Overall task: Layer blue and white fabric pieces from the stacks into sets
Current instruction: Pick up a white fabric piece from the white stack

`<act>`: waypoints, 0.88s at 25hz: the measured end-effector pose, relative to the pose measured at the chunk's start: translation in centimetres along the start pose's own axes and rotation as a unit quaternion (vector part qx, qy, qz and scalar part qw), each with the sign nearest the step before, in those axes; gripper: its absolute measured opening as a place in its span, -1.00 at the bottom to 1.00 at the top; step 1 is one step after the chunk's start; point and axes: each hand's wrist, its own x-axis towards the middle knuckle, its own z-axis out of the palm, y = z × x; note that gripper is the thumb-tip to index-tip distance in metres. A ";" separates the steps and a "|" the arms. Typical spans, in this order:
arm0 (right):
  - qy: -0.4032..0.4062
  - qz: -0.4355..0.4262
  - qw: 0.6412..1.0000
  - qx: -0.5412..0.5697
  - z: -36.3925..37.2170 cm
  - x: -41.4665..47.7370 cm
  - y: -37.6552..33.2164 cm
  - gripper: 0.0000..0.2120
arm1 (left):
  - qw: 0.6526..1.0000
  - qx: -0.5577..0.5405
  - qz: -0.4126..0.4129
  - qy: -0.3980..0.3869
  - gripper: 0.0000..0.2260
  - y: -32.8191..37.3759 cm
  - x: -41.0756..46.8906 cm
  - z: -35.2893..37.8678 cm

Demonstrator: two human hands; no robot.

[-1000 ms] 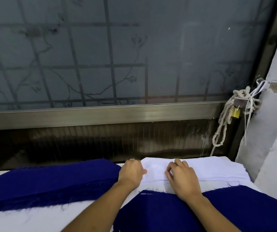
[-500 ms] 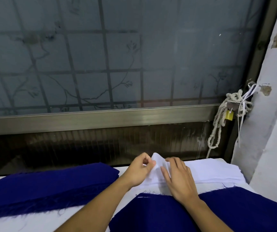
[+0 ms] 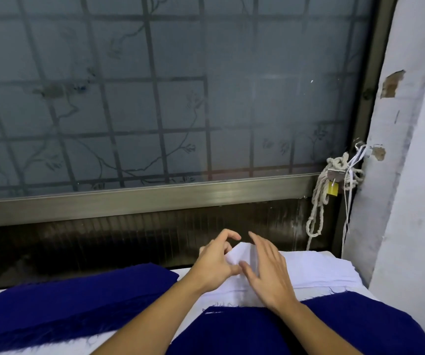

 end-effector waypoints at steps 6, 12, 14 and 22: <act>-0.057 0.023 0.988 0.140 -5.8 1.2 -3.9 -0.98 | 0.999 0.044 0.024 0.004 -0.66 3.6 -2.0 -4.1; -0.108 -0.050 0.989 0.086 -9.0 -0.7 -9.2 -0.84 | 0.986 0.022 0.058 0.152 -0.77 6.2 -7.0 -10.3; -0.117 -0.055 0.990 0.063 -9.6 -1.6 -10.4 -0.84 | 0.982 -0.011 0.049 0.184 -0.77 6.6 -9.1 -12.8; -0.141 -0.068 0.986 0.054 -9.8 -7.0 -14.4 -0.82 | 0.958 -0.067 0.011 0.280 -0.74 6.0 -17.7 -20.4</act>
